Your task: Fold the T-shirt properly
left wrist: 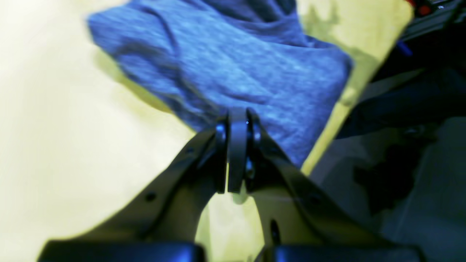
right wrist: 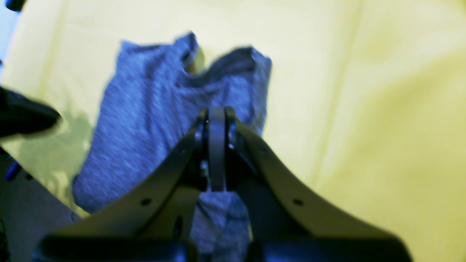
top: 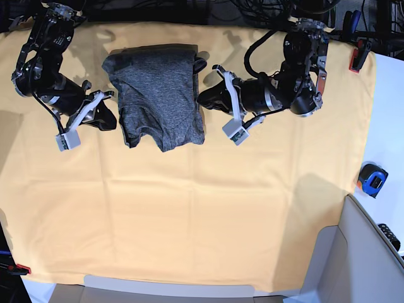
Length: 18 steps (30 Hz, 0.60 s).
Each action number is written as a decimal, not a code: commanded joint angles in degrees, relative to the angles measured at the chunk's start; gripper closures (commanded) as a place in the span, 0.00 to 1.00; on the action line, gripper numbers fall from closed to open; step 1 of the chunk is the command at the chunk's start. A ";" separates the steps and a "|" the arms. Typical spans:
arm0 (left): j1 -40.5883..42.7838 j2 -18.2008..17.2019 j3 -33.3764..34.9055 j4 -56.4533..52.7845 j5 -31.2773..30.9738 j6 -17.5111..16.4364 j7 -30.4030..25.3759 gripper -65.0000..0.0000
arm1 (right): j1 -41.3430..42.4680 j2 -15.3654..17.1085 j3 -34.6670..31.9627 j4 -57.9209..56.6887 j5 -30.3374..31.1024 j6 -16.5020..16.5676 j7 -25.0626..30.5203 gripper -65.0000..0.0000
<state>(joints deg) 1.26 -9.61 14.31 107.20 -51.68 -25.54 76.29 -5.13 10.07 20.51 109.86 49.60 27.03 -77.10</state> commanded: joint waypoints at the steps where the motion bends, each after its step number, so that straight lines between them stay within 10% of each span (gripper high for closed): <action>1: -0.07 1.12 -0.02 1.07 -1.37 -0.17 -0.91 1.00 | 1.30 0.26 -1.13 -0.81 1.34 0.36 0.92 1.00; 18: 0.46 3.14 10.88 -3.59 -0.76 0.18 -1.70 1.00 | 11.59 -1.41 -7.11 -23.31 -5.52 0.18 1.36 1.00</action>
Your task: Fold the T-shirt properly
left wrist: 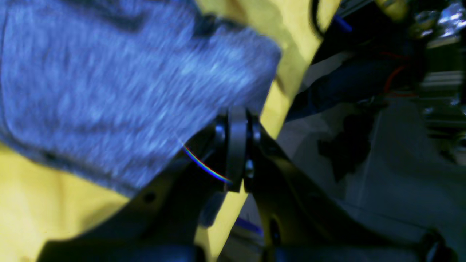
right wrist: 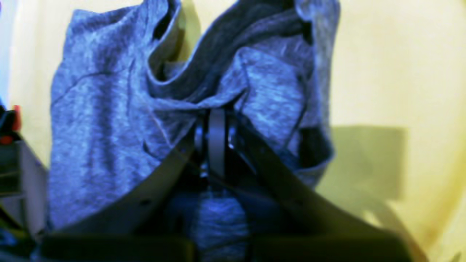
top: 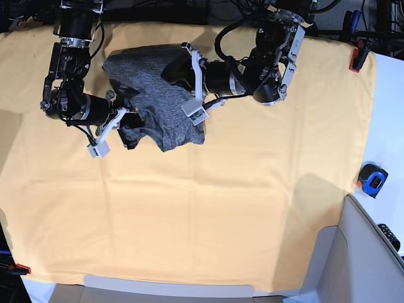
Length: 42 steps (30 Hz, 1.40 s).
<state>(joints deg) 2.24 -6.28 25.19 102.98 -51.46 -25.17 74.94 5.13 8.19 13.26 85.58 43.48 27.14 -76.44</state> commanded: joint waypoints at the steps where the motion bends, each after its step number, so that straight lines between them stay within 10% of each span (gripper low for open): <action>1: -0.53 -1.06 0.08 -0.17 -0.45 -0.19 -0.34 1.00 | 1.69 0.47 0.15 0.97 -0.36 -0.01 0.71 1.00; 23: 4.40 -5.28 -2.82 13.20 8.17 -0.19 -3.60 1.00 | 5.38 1.00 0.85 7.91 -10.74 -0.19 6.42 1.00; 35: 21.72 -4.57 -43.52 15.22 7.90 -0.19 -12.91 1.00 | -11.76 5.13 18.00 29.80 -10.83 -0.28 6.16 1.00; 42: 31.65 3.08 -63.56 13.99 7.81 -0.19 -8.87 1.00 | -31.02 -0.05 33.03 30.77 -10.30 -0.28 5.98 1.00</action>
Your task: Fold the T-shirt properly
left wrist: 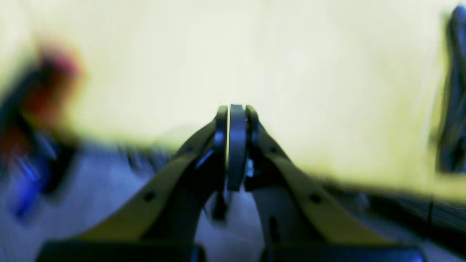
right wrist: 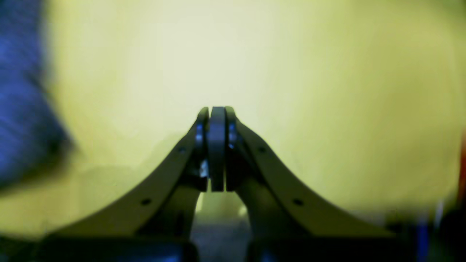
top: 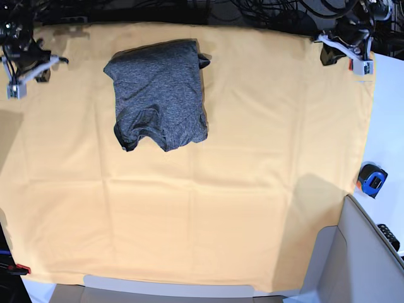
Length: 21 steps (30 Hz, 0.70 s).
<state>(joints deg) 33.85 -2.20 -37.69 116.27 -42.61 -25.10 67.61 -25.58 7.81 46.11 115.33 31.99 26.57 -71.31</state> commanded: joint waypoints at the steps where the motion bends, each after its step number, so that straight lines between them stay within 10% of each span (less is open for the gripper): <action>1: 0.31 -0.84 -2.18 0.26 -1.04 -0.26 0.47 1.00 | -2.42 -1.53 2.29 1.02 1.20 0.29 0.85 1.00; 8: 1.01 2.42 -14.31 -11.08 -0.86 -0.26 8.12 1.00 | -12.79 -16.81 10.02 -0.38 -0.82 0.29 -6.19 1.00; 15: 0.31 5.32 -14.40 -37.54 -0.51 -0.26 0.65 1.00 | -9.36 -16.81 11.17 -18.49 -13.48 -0.15 -8.69 1.00; 21: -4.97 1.01 -3.76 -61.45 0.98 -0.26 -9.81 1.00 | -2.42 -16.81 15.30 -44.95 -16.73 -17.56 0.41 1.00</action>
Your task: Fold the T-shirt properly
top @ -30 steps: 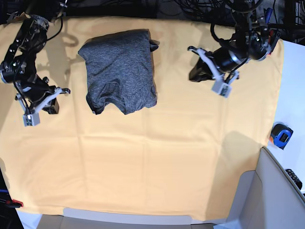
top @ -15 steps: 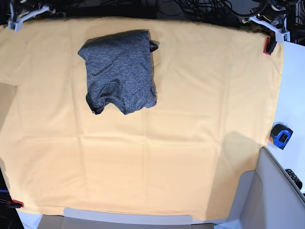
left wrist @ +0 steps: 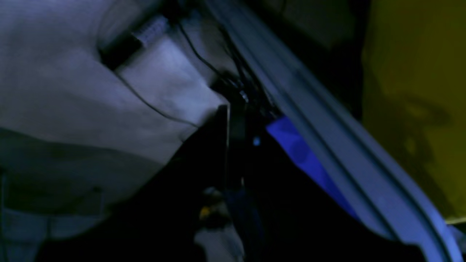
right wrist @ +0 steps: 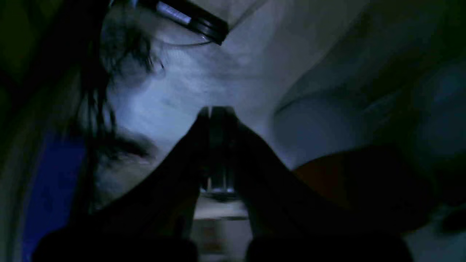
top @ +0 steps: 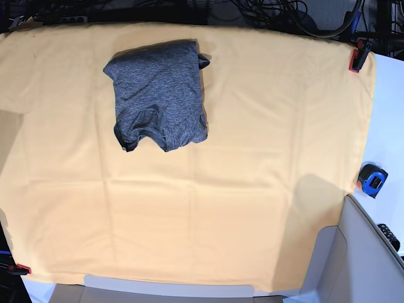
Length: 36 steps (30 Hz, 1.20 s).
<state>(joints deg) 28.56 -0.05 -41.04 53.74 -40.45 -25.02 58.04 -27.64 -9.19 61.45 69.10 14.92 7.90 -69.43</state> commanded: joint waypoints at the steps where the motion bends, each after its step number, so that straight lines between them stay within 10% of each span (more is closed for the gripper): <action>1: -0.56 -2.01 3.10 -1.65 -0.83 -0.35 -3.14 1.00 | 0.69 0.19 -0.75 -2.95 0.25 -3.37 2.48 1.00; 7: -3.19 -5.53 30.36 -9.21 -0.13 -0.35 -23.54 1.00 | 4.91 0.19 -17.80 -22.46 -1.42 -22.80 32.99 1.00; 14: -11.63 -8.52 65.78 -26.70 10.86 5.72 -47.36 1.00 | 17.13 5.81 -58.59 -49.89 -15.84 -25.00 59.01 1.00; 19: -18.40 -6.58 76.68 -40.94 14.47 21.63 -61.87 1.00 | 24.87 7.30 -71.34 -60.18 -17.42 -22.98 64.02 1.00; 27: -22.80 -5.26 72.82 -44.64 13.50 26.99 -62.39 1.00 | 26.98 7.30 -74.07 -60.79 -14.61 3.83 64.02 1.00; 36: -22.80 -3.59 63.76 -44.64 12.71 26.91 -62.04 1.00 | 26.63 6.95 -74.15 -60.79 7.28 -0.30 64.02 1.00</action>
<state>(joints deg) 5.43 -3.38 22.85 9.08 -27.64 1.56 -3.49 -0.97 -2.09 -12.69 8.12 22.20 7.25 -5.54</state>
